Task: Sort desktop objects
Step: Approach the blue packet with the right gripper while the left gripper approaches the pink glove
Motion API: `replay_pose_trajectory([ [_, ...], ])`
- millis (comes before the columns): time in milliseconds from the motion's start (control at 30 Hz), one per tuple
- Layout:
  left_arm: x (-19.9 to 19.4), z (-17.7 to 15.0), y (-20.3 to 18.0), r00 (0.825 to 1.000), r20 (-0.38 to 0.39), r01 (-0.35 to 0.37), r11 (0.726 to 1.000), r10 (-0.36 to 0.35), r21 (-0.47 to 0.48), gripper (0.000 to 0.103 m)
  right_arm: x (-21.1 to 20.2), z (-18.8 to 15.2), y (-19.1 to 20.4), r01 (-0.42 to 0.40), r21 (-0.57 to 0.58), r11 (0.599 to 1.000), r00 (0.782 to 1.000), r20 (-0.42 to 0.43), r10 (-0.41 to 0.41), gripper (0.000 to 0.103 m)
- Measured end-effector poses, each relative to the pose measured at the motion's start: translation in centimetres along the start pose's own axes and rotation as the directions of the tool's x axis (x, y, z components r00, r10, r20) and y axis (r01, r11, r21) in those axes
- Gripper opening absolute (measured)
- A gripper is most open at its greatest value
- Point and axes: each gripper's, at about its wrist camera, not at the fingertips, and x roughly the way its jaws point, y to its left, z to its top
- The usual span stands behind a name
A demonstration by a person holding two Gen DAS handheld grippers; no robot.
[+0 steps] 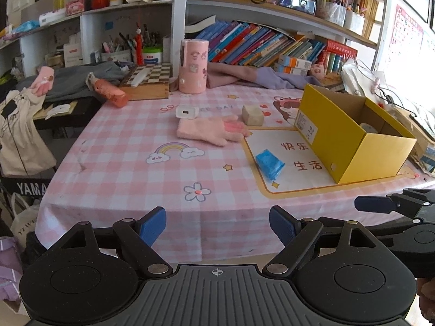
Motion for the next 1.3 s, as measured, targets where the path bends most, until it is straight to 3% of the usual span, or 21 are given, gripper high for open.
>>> replay_pose_trajectory([
  [600,6.2,4.2,1.5,0.999,-0.049,-0.020,0.999,0.019,-0.027,0.086,6.6,4.0,-0.7,-0.040,-0.031,0.999,0.997,-0.071,0.038,0.064],
  [867,10.1,6.8,2.1,0.997,-0.068,-0.040,0.999,0.038,-0.033,0.086,10.3,6.1,-1.4,-0.053,-0.073,0.996,0.994,-0.097,0.046,0.056],
  [1300,17.5,11.1,3.2,0.993,-0.084,-0.082,0.996,0.080,-0.020,0.086,15.1,8.9,-2.7,-0.093,-0.105,0.990,0.986,-0.145,0.078,0.053],
])
